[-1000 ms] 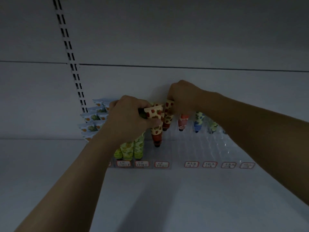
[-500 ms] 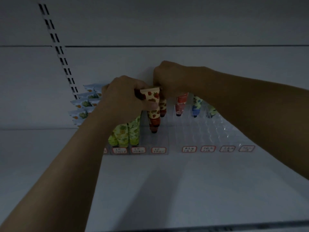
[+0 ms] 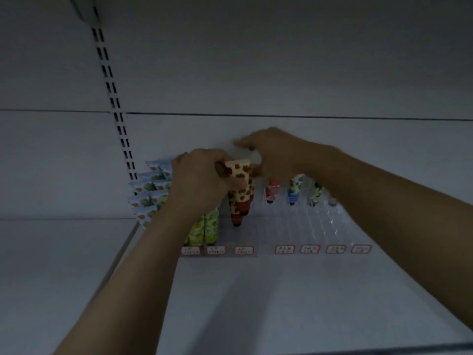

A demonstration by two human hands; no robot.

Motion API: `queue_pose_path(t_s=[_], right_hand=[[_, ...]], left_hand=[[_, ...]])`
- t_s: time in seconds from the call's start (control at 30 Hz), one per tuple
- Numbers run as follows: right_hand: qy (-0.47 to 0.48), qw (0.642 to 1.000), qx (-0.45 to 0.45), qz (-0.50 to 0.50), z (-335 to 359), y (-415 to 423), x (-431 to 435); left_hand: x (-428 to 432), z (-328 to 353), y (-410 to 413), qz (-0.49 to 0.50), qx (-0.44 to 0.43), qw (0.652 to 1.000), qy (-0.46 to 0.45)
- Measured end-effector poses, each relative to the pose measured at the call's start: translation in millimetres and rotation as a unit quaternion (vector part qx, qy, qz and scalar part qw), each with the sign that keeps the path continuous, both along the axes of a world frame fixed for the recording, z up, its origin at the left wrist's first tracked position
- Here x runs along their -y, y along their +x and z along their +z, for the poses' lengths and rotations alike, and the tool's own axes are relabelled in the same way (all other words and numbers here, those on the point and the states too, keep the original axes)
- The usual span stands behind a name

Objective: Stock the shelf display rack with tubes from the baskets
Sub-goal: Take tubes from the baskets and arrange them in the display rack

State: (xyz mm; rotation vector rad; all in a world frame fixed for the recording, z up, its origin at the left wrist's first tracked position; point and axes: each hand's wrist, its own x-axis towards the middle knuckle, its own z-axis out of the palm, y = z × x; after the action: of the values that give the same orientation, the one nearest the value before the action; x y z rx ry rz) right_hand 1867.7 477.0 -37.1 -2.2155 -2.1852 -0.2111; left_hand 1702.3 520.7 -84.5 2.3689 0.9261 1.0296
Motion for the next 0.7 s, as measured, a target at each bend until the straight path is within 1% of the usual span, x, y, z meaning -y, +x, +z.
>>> queue_pose_path(t_s=[0.07, 0.13, 0.23, 0.3, 0.4, 0.47, 0.53, 0.57, 0.7], right_hand=[[0.034, 0.994, -0.086, 0.062, 14, -12, 22], [0.053, 0.989, -0.106, 0.088, 11, -24, 30], [0.113, 0.988, -0.088, 0.055, -13, -22, 25], [0.134, 0.987, -0.078, 0.040, -21, -15, 23], [0.193, 0.974, -0.112, 0.034, -27, -4, 23], [0.225, 0.964, -0.140, -0.001, -33, 2, 20], [0.219, 0.959, -0.174, -0.042, -40, 2, 18], [0.210, 0.960, -0.181, -0.045, -45, 3, 17], [0.220, 0.958, -0.182, -0.035, -63, 1, 10]], left_hand=[[-1, 3, 0, 0.016, 0.045, 0.999, 0.007], [-2, 1, 3, 0.035, 0.051, 0.998, 0.020], [-2, -8, 7, 0.011, 0.021, 0.999, 0.031], [-2, -13, 9, -0.003, 0.013, 0.999, 0.041], [-7, -16, 8, 0.006, 0.006, 0.994, 0.111], [-12, -17, 5, 0.030, -0.031, 0.988, 0.147], [-16, -19, 3, 0.051, -0.092, 0.977, 0.186], [-17, -20, 3, 0.052, -0.108, 0.973, 0.196], [-17, -25, 8, 0.062, -0.092, 0.968, 0.226]])
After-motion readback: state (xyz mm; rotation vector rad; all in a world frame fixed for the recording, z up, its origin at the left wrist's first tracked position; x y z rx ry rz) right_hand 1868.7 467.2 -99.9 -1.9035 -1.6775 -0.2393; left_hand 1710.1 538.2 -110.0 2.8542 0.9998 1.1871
